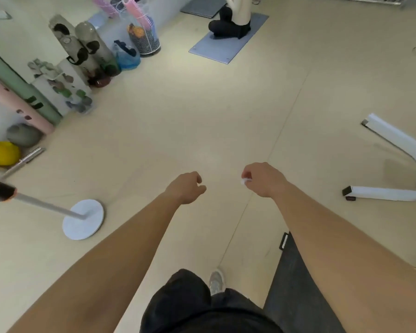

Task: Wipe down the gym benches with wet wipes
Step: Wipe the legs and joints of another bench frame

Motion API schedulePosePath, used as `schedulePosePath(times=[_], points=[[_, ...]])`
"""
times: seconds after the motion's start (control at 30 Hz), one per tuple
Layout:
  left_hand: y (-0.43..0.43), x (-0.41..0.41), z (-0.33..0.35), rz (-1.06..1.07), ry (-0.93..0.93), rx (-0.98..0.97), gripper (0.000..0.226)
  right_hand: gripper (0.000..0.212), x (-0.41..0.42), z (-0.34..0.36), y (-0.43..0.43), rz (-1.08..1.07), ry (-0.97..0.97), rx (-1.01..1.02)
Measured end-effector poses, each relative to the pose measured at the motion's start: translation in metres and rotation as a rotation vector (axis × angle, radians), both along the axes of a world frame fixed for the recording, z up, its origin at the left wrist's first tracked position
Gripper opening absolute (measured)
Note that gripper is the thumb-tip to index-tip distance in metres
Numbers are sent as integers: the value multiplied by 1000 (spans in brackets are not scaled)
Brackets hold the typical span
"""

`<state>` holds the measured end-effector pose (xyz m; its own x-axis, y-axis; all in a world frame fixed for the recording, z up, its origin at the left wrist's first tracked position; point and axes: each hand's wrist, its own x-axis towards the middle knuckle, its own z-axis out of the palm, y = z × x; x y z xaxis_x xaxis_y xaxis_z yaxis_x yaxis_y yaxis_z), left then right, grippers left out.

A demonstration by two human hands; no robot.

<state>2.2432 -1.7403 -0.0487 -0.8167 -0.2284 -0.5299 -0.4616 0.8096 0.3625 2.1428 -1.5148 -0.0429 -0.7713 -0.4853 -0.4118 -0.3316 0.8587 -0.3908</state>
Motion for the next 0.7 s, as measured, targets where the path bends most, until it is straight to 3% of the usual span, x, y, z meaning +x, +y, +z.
schedulePosePath(times=[0.37,0.7], points=[[19,-298,-6,-418,12,12,40,18,-202,1,57,-358,30,89],[130,-503,5,-799,-11,47,39,19,-299,20,148,-732,-1,123]])
